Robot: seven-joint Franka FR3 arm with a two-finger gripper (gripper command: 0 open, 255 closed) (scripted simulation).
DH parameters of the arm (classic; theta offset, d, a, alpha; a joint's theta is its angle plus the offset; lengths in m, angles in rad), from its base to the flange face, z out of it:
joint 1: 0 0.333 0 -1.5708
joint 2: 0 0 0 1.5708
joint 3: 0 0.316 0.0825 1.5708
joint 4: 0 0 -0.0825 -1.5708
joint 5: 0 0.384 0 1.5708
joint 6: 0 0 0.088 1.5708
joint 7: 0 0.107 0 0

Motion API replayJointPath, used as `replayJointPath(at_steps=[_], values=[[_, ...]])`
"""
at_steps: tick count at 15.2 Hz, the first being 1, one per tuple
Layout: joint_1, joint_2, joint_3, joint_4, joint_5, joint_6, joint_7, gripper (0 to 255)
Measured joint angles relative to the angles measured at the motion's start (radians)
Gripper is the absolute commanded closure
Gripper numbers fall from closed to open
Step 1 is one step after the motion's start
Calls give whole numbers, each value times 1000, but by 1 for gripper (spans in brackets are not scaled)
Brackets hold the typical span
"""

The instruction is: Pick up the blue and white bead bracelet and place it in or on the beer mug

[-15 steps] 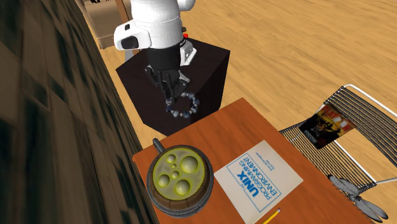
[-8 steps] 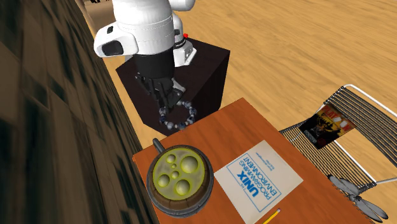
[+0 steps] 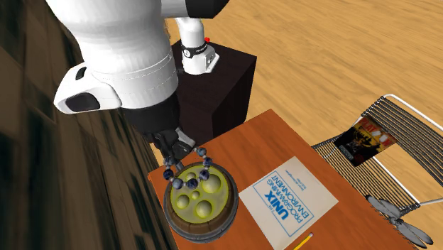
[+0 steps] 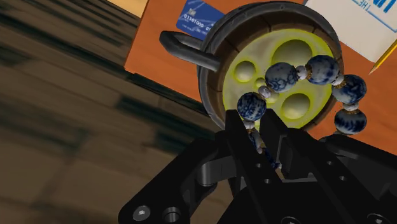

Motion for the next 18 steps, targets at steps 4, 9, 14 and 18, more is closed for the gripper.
replayJointPath(at_steps=[4,9,14,18], values=[[4,31,-7,-4,-15,32,5,255],[8,58,-15,-38,-32,90,15,255],[13,86,-23,-67,-49,145,27,255],[14,91,-25,-76,-52,158,30,255]])
